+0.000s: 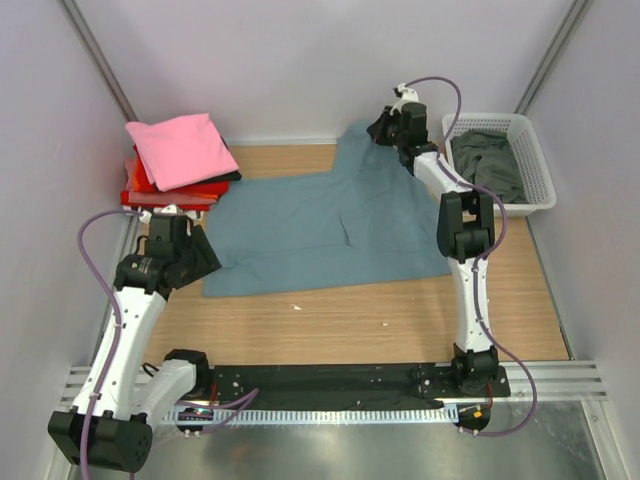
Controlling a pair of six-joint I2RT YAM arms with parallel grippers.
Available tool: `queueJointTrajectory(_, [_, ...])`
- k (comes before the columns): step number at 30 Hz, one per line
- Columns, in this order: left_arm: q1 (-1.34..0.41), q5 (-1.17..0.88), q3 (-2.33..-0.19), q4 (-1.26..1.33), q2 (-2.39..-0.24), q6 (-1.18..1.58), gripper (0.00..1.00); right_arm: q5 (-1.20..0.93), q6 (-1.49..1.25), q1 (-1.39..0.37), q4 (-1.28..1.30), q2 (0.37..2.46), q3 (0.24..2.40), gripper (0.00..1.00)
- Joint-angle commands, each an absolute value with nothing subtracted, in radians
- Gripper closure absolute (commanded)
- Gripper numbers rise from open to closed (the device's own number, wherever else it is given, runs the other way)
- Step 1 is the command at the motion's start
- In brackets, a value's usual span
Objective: Fold and stack the t-shirts
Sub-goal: Fold the tshirt
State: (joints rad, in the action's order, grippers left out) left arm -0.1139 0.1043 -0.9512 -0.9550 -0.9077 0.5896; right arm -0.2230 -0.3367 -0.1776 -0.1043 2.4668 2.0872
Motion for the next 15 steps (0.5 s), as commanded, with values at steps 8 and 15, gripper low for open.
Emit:
queueJointTrajectory(8, [-0.114,0.104,-0.953,-0.937,-0.879,0.589,0.37,-0.331,0.054,-0.276,-0.071,2.067,1.697,0.99])
queueJointTrajectory(15, [-0.115,0.095,-0.951,-0.931,-0.861,0.584,0.37,-0.290,0.164,-0.284,-0.060,1.838,1.373,0.99])
